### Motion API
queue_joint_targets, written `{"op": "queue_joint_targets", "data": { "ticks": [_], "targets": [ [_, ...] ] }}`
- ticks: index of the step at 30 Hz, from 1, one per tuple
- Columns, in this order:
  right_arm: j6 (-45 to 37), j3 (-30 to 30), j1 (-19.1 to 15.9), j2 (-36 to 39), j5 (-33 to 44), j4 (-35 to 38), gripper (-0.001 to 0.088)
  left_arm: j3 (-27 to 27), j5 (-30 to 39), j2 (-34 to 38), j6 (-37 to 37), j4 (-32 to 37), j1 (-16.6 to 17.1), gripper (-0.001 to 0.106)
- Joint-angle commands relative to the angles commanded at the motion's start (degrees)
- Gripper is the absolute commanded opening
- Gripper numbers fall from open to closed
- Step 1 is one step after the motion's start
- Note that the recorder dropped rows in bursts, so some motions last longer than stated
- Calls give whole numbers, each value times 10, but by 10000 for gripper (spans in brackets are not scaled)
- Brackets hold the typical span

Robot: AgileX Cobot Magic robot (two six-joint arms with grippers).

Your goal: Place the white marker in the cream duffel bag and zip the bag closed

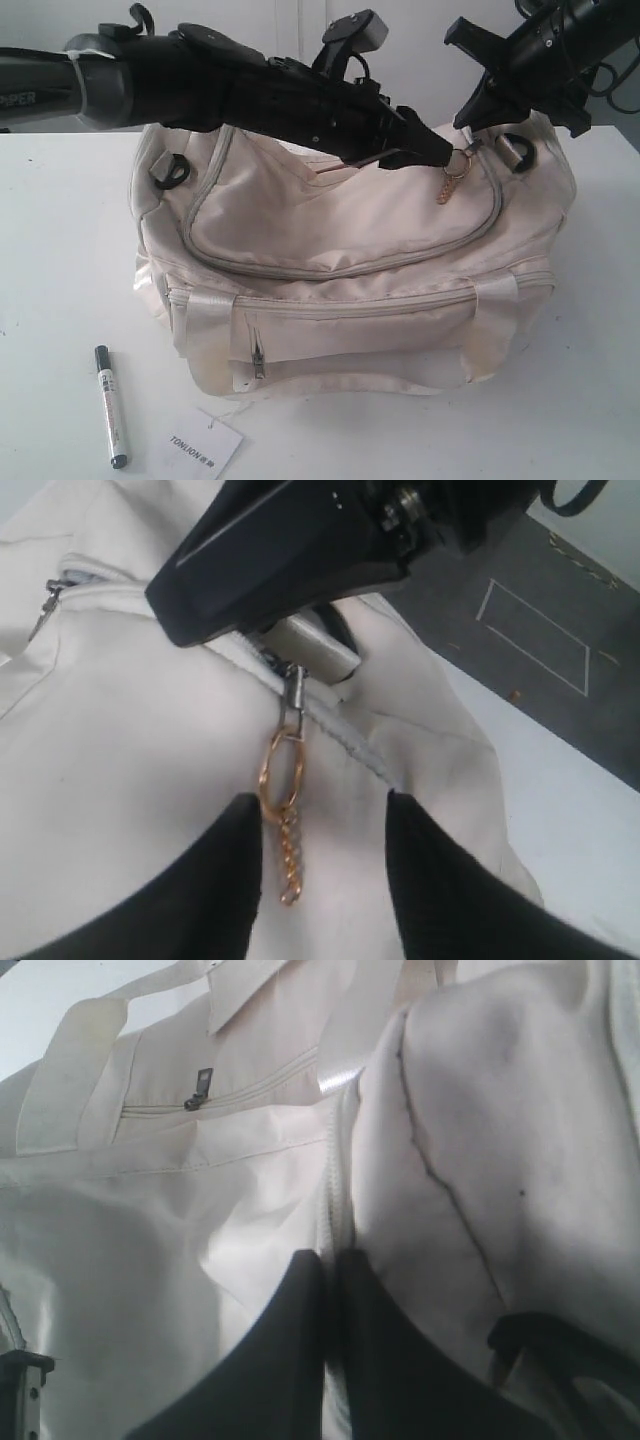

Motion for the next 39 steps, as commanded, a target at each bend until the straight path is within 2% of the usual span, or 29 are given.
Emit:
{"op": "queue_joint_targets", "data": {
  "ticks": [4,11,19,24,39],
  "targets": [
    [0,0,0,0,0,0,0,0,-15,12,31,-43,-5,510],
    [0,0,0,0,0,0,0,0,-43,20,32,-43,-6,510],
    [0,0,0,0,0,0,0,0,-24,20,72,-86,-6,510],
    [0,0,0,0,0,0,0,0,-43,25,72,-91,-6,510],
    [0,0,0,0,0,0,0,-1,0,50,82,-142,-6,499]
  ]
}}
